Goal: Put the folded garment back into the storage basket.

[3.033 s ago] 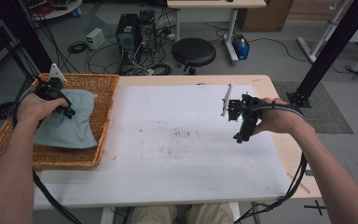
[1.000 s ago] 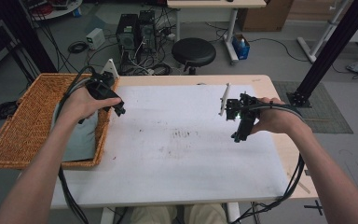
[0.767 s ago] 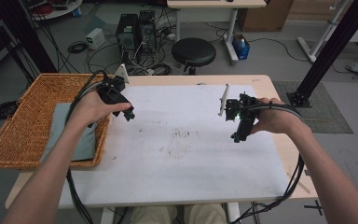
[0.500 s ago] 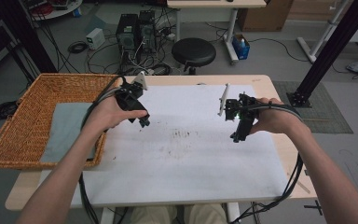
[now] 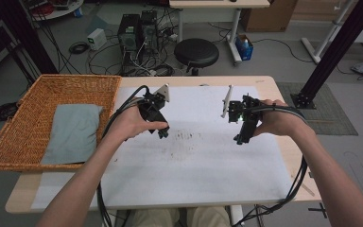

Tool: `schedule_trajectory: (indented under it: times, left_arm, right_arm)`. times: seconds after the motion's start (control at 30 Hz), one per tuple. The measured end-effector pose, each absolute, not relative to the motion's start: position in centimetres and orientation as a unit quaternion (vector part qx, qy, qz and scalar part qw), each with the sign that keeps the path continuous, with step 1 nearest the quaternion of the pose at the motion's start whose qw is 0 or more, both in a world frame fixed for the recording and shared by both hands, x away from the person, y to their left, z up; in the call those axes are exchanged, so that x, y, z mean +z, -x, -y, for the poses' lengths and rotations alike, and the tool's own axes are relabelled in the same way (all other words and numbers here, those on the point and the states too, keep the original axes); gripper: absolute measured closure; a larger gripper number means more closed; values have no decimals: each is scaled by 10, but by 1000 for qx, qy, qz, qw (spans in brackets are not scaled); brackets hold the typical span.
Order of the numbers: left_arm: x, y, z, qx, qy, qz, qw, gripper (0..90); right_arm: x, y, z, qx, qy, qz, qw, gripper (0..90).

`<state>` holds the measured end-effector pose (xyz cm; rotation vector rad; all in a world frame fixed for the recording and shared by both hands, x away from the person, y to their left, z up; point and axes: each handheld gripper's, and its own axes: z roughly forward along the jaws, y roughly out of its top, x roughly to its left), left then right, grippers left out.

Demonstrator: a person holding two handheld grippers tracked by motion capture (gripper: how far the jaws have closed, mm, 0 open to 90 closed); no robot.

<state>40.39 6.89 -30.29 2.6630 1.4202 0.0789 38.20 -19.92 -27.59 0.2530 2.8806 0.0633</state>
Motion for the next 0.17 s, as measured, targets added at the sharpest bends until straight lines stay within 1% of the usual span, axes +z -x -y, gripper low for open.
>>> schedule_trajectory:
  times: [0.17]
  left_arm:
    - [-307, -403, -68, 23, -880, -471, 63, 239]
  right_arm:
    - [-274, -382, 200, 20, -80, -988, 129, 112]
